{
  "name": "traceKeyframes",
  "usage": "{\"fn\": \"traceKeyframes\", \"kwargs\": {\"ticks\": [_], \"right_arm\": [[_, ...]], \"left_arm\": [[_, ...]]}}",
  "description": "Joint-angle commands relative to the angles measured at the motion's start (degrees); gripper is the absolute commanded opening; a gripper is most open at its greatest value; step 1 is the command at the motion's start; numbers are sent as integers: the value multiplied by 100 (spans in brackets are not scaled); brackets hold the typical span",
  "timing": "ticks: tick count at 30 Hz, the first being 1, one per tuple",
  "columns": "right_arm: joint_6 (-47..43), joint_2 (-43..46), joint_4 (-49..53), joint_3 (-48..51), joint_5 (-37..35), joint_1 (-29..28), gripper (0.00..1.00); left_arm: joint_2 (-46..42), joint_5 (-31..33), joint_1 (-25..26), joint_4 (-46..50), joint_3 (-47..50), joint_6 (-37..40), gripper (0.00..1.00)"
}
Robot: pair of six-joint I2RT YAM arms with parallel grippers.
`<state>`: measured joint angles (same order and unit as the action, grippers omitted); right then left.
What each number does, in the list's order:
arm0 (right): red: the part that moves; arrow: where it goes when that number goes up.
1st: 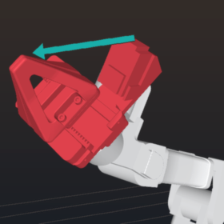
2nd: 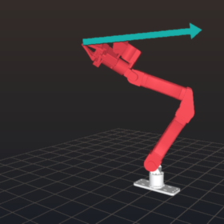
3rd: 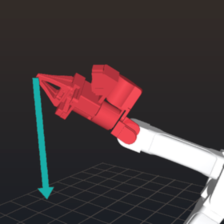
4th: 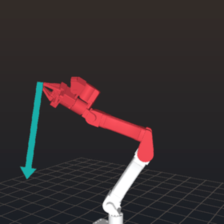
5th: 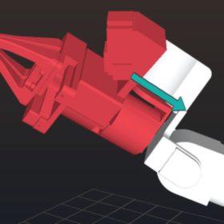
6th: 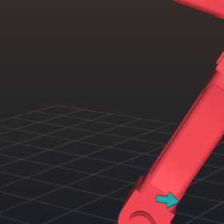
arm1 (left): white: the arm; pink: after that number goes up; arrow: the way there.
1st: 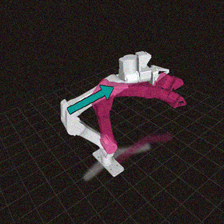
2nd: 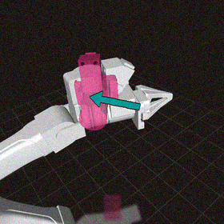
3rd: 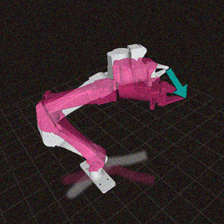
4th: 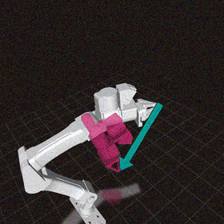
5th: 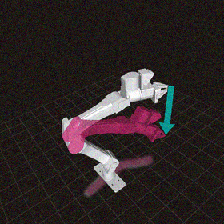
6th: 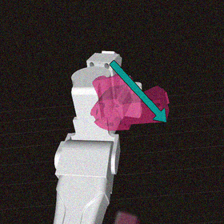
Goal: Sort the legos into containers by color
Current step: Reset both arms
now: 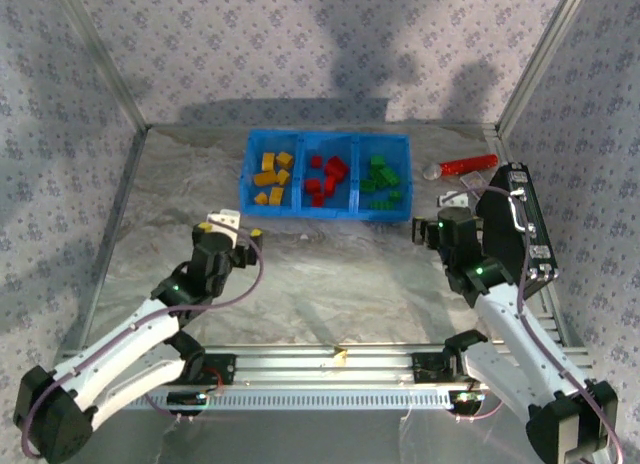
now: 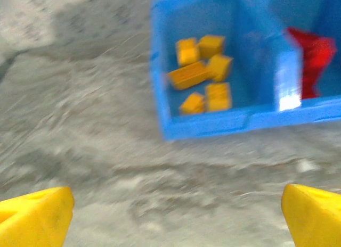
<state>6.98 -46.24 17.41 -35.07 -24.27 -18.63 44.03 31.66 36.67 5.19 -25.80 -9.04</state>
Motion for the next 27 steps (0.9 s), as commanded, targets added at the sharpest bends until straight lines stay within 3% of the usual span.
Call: {"fn": "traceKeyframes", "kwargs": {"ticks": [1, 11, 15, 19, 24, 27], "right_arm": [[-95, 393, -271, 560, -652, -13, 99], [79, 464, -1554, 1978, -907, 44, 99], [178, 390, -1602, 2030, -991, 38, 99], [176, 414, -1663, 2065, -1018, 59, 99], [120, 188, -2171, 2135, -1052, 179, 99], [103, -46, -2491, 2123, -1047, 312, 99]], "left_arm": [[-99, 631, -384, -274, 182, -217, 100], [217, 834, -1020, -824, 355, 208, 100], [51, 666, -1388, -871, 484, 271, 100], [-52, 994, -1724, -1374, 1007, 294, 100], [135, 324, -2129, -2613, 1600, 230, 100], [512, 142, -2363, -2878, 1534, 372, 100]]}}
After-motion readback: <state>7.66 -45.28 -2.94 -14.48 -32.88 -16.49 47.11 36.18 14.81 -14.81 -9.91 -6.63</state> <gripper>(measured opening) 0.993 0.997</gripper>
